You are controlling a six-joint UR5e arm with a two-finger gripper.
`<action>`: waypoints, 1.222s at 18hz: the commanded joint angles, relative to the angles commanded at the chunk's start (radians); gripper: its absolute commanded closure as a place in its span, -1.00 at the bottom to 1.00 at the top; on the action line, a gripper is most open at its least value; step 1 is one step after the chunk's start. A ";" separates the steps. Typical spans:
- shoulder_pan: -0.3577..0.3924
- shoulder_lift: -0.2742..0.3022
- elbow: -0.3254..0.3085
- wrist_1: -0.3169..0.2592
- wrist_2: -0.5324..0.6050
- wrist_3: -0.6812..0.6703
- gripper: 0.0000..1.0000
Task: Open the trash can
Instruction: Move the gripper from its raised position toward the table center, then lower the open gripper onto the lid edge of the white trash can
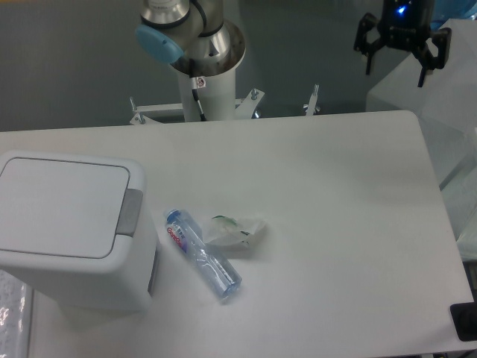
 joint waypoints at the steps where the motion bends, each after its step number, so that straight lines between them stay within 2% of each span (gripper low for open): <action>1: 0.000 0.000 -0.003 0.000 0.002 0.000 -1.00; 5: -0.003 0.002 -0.003 0.000 -0.005 -0.035 -1.00; 7: -0.031 0.000 -0.005 0.000 -0.008 -0.063 -1.00; 12: -0.093 0.002 0.000 0.000 -0.014 -0.245 -1.00; 18: -0.247 0.000 0.008 0.008 -0.023 -0.594 -1.00; 20: -0.296 -0.009 0.008 0.061 -0.095 -0.740 -1.00; 22: -0.314 -0.011 0.005 0.104 -0.191 -0.887 -1.00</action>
